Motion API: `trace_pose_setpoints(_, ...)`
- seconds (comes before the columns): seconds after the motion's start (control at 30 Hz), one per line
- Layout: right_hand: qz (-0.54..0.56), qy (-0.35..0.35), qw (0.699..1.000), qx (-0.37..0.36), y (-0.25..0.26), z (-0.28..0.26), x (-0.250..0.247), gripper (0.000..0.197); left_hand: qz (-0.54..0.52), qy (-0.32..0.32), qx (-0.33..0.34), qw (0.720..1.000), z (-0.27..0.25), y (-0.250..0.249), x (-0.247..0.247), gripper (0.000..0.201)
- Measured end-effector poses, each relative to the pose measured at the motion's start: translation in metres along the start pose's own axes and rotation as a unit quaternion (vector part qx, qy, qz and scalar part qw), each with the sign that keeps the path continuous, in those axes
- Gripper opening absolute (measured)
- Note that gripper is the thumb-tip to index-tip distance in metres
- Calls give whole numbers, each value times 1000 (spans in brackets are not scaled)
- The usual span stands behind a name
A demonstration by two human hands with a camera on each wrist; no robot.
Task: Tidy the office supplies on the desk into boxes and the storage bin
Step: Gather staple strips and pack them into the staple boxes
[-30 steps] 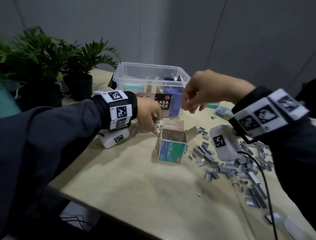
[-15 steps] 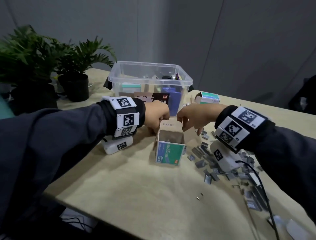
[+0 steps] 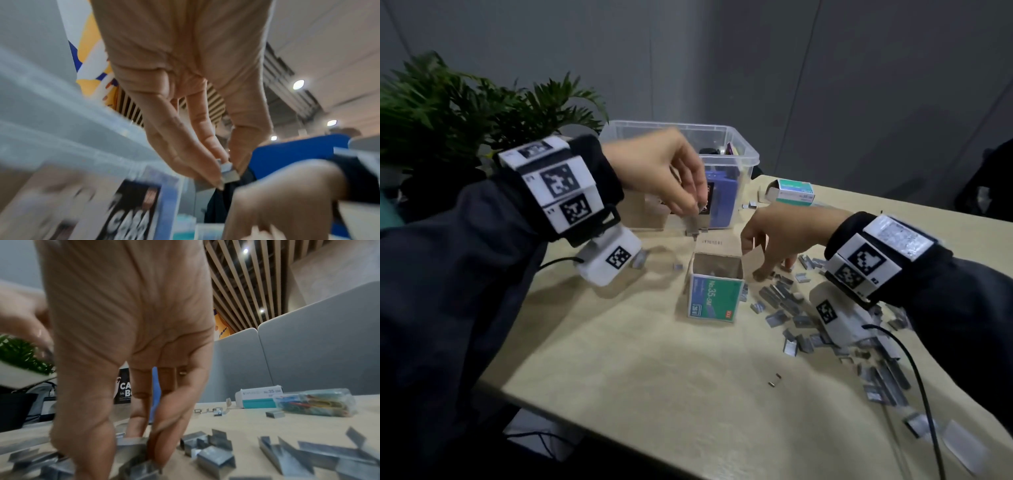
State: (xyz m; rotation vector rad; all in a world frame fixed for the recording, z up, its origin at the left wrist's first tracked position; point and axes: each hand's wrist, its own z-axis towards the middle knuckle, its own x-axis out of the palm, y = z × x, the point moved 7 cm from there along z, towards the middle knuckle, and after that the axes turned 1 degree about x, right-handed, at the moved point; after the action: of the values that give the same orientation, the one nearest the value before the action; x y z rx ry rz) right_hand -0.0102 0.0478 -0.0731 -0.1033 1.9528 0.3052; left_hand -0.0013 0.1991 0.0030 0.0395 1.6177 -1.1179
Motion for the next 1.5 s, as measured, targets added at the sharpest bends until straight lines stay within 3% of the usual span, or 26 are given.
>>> trace_pose_setpoints(0.1, -2, 11, 1000, 11, -1, -1, 3, 27, -57, -2, 13, 998, -12, -24, -6, 16)
trace_pose_setpoints(0.33, -50, -5, 999, 17, 1, -4, 1, 17, -9, 152, 34, 988, -28, -37, 50, 17)
trace_pose_setpoints(0.47, -26, -49, 998, 1, 0, -9, -13, 16, -18, 116, 32, 993, -28, -33, 45, 16)
trace_pose_setpoints(0.6, 34, -100, 994, -23, 1, -27, -42, 10, 160, 148, 96, 971, -36, -34, 51, 20)
trace_pose_setpoints(0.7, 129, -156, 977, -66, 15, -49, -69, 7, 230, 159, 97, 955, -41, -27, 58, 22)
trace_pose_setpoints(0.8, 226, -146, 956, -118, 37, -68, -79, 6, 209, 118, 88, 967, -46, -23, 40, 20)
trace_pose_setpoints(0.87, 214, -112, 960, -141, 54, -74, -72, 5, 167, 108, 84, 976, -52, -22, 27, 19)
trace_pose_setpoints(1.17, 3, -96, 985, -145, 86, -57, -27, 7, 140, 60, -31, 988, -44, 1, 13, 17)
trace_pose_setpoints(1.27, 58, -134, 978, -145, 72, -65, -47, 6, 146, 87, -94, 981, -36, 21, 20, 12)
trace_pose_setpoints(1.33, 114, -169, 974, -100, 43, -65, -63, 6, 161, 118, -141, 970, -33, 37, 28, 22)
trace_pose_setpoints(1.4, 99, -107, 989, -3, 11, -54, -55, 18, 157, 151, -182, 959, -32, 47, 38, 40)
trace_pose_setpoints(1.5, 0, 109, 985, 135, -14, -47, -9, 52, 117, 198, -190, 954, -28, 46, 53, 56)
